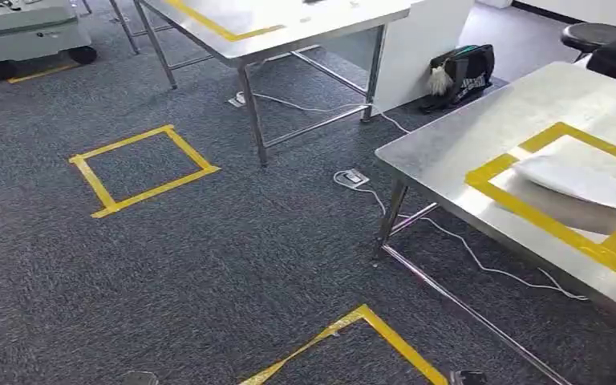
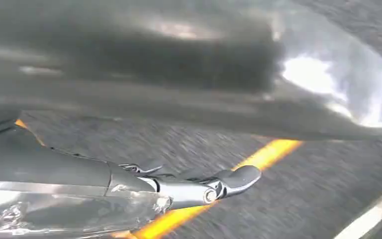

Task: Take the parts from the cabinet and place them on the table.

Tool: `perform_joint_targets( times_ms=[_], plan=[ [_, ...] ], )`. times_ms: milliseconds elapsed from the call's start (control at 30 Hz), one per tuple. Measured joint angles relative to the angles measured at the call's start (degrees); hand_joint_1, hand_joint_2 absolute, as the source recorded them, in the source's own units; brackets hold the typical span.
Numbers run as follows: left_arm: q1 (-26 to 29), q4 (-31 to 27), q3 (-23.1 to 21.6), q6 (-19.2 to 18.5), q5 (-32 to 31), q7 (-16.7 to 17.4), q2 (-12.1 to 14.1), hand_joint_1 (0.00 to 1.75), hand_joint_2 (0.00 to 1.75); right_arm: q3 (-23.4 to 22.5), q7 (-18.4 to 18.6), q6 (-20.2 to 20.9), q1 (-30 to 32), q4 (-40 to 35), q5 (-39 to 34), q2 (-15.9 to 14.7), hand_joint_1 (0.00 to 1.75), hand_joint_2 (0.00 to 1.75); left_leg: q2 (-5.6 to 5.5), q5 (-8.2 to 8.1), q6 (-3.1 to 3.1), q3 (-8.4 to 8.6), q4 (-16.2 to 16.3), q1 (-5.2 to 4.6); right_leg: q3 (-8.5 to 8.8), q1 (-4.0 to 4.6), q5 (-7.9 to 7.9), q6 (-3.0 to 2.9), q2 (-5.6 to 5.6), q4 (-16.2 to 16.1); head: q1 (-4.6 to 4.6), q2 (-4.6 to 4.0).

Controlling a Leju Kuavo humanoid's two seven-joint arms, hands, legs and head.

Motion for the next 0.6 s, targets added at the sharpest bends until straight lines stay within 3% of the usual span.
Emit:
perform_joint_targets(
  times_ms=[33,67,133,167,200,233,267,300,333,367,400,467,500,533,567,600],
  plan=[
    [-0.03,0.04,0.0,0.04,-0.15,0.23,-0.13,0.0,0.0,0.0,-0.22,-0.11,-0.41,-0.2,-0.05,0.02,0.0,0.0,2.45,-1.58,-0.32,-0.89,1.63,-0.19,-0.03,0.02,0.2,-0.24,-0.47,-0.16,-0.41,0.0],
    [-0.26,0.09,0.0,0.07,-0.19,0.61,-0.18,0.0,0.0,0.0,-0.26,-0.55,-0.68,-0.28,-0.04,0.04,0.0,0.0,3.99,-4.12,-0.62,-2.79,5.58,-0.05,-0.16,0.04,0.27,-0.36,-1.32,-0.15,-0.81,0.0],
    [-0.65,0.11,0.0,0.22,-0.19,1.25,-0.33,0.0,0.0,0.0,0.0,-2.21,-0.81,-0.44,-0.56,0.22,0.0,0.0,5.3,-8.17,-1.17,-6.97,14.65,0.24,-0.32,0.16,0.26,-0.37,-3.38,-0.13,-0.75,0.0],
    [-0.67,0.15,0.0,0.37,-0.15,1.62,-0.46,0.0,0.0,-0.09,0.13,-2.49,-0.89,-0.44,-1.46,0.28,0.0,0.0,5.61,-8.77,-1.38,-8.17,17.39,0.4,-0.42,0.17,0.25,-0.37,-4.38,-0.1,-0.81,0.0],
    [-0.54,0.17,0.0,0.55,-0.11,1.73,-0.52,0.0,0.0,-0.33,0.46,-2.99,-0.95,-0.44,-1.9,0.31,0.0,0.0,5.79,-7.99,-1.48,-7.81,17.02,0.52,-0.42,0.15,0.25,-0.36,-5.16,-0.1,-0.79,0.0],
    [-0.41,0.17,0.04,0.68,0.02,1.77,-0.57,0.0,0.0,-0.39,0.87,-3.71,-1.0,-0.44,-2.05,0.39,0.0,0.0,5.93,-6.25,-1.54,-6.41,14.58,0.66,-0.42,0.13,0.21,-0.3,-5.9,-0.09,-0.83,0.0],
    [-0.39,0.17,0.13,0.83,0.02,1.77,-0.61,0.0,0.0,-0.42,1.07,-4.35,-1.03,-0.44,-2.41,0.52,0.0,0.0,6.47,-3.91,-1.54,-3.85,10.08,0.74,-0.35,0.09,0.14,-0.17,-6.64,-0.05,-0.79,0.0],
    [-0.48,0.17,0.13,0.94,0.0,1.77,-0.61,0.0,0.0,-0.44,1.14,-4.81,-1.12,-0.44,-2.62,0.59,0.0,0.0,8.03,-1.91,-1.49,-1.02,5.21,0.73,-0.24,0.07,0.04,0.03,-7.26,0.0,-0.81,0.0],
    [-0.7,0.17,0.15,0.98,-0.06,1.75,-0.68,0.0,0.0,-0.48,1.29,-5.2,-1.21,-0.48,-2.75,0.66,0.0,0.0,11.35,-1.0,-1.39,1.57,1.22,0.61,-0.18,0.43,-0.14,0.42,-7.86,0.13,-0.85,0.0],
    [-1.11,0.17,0.15,1.01,-0.34,1.68,-0.79,0.0,0.0,-0.5,1.6,-5.44,-1.24,-0.5,-2.84,0.66,0.0,0.0,11.11,-1.35,-0.86,1.88,-0.41,0.44,-0.5,0.76,-0.57,0.94,-8.37,0.81,-1.03,0.0],
    [-1.12,0.17,0.15,1.07,-0.61,1.42,-0.79,0.0,0.0,-0.52,2.18,-5.57,-1.37,-0.5,-2.78,0.66,0.0,0.0,10.31,-1.25,-0.4,1.41,0.09,0.42,-0.32,0.76,-0.47,1.17,-8.97,0.64,-0.55,0.0],
    [-0.85,0.2,0.15,1.29,-0.85,1.14,-0.63,0.0,0.0,-0.52,3.0,-5.6,-1.68,-0.5,-2.58,0.68,0.0,0.0,9.21,-1.3,0.34,1.07,0.19,0.11,-0.09,0.55,-0.49,1.78,-10.15,0.5,-0.53,0.0],
    [-0.79,0.17,0.2,1.33,-0.34,0.65,-0.63,0.0,0.0,-0.52,3.13,-5.24,-1.77,-0.5,-2.73,0.7,0.0,0.0,8.47,-0.96,0.85,1.19,-0.12,0.39,-0.19,0.32,-0.88,2.26,-9.93,0.68,-0.75,0.0],
    [-0.69,0.2,0.46,1.38,0.62,-0.13,-0.66,0.0,0.0,-0.59,3.15,-4.83,-1.79,-0.5,-3.19,0.7,0.0,0.0,8.01,-0.87,1.1,1.12,-0.13,0.48,-0.98,0.11,-2.24,2.57,-6.25,2.26,-0.3,0.0],
    [-0.81,0.2,0.9,1.66,1.47,-0.77,-0.72,0.0,0.0,-0.77,3.17,-4.52,-1.65,-0.5,-3.48,0.7,0.0,0.0,7.43,-0.8,1.52,1.02,-0.13,0.47,-2.42,-0.01,-4.32,2.58,-4.09,5.76,-0.2,0.0],
    [-1.05,0.2,1.42,1.84,2.06,-1.47,-0.85,0.0,0.0,-0.96,3.17,-4.39,-1.46,-0.5,-3.72,0.7,0.0,0.0,6.63,-0.72,1.7,0.88,-0.13,0.43,-4.64,0.01,-6.65,2.6,-3.12,10.65,-0.13,0.0]
  ],
)
